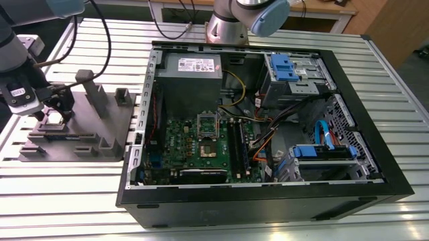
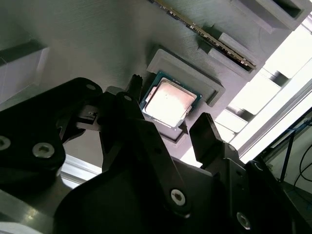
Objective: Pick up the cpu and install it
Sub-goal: 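Pick up the cpu and move it towards the insertion slot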
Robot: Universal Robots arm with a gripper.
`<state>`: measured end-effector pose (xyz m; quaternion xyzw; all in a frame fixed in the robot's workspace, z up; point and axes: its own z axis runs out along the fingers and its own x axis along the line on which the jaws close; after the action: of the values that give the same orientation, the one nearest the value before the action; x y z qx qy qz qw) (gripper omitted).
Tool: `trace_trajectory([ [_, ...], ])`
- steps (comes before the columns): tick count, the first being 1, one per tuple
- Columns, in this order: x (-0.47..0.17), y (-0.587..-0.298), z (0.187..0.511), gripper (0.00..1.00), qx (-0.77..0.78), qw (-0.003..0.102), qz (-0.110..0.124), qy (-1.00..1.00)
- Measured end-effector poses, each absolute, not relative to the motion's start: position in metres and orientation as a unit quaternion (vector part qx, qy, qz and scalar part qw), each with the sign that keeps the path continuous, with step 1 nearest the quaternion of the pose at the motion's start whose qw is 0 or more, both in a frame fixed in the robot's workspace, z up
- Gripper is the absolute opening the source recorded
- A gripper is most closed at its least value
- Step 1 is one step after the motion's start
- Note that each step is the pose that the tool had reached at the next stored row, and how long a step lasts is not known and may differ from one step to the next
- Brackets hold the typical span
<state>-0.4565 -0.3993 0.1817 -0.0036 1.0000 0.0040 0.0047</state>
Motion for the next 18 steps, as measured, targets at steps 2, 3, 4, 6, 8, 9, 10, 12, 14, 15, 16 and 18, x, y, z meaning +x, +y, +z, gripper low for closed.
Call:
trace_trajectory([
  [2,-0.4567,-0.3993,0.1811,0.66,-0.004,0.005,0.004,1.0],
  [3,-0.4578,-0.3992,0.1809,0.66,-0.003,0.005,0.004,1.0],
  [4,-0.459,-0.3992,0.1807,0.66,-0.004,0.005,0.004,1.0],
  [6,-0.4605,-0.3994,0.1808,0.66,-0.004,0.005,0.004,1.0],
  [8,-0.4606,-0.3995,0.1808,0.66,-0.004,0.005,0.004,1.0],
  [9,-0.4606,-0.4,0.1807,0.66,-0.004,0.005,0.004,1.0],
  [10,-0.4605,-0.4003,0.1808,0.66,-0.004,0.005,0.004,1.0],
  [12,-0.46,-0.4011,0.1807,0.66,-0.004,0.005,0.004,1.0],
  [14,-0.4587,-0.4016,0.1805,0.66,-0.003,0.005,0.004,1.0],
  [15,-0.4581,-0.4019,0.1804,0.66,-0.002,0.005,0.004,1.0],
  [16,-0.4576,-0.402,0.1804,0.66,-0.001,0.005,0.004,1.0],
  [18,-0.4577,-0.4021,0.1804,0.66,0.0,0.005,0.004,1.0],
])
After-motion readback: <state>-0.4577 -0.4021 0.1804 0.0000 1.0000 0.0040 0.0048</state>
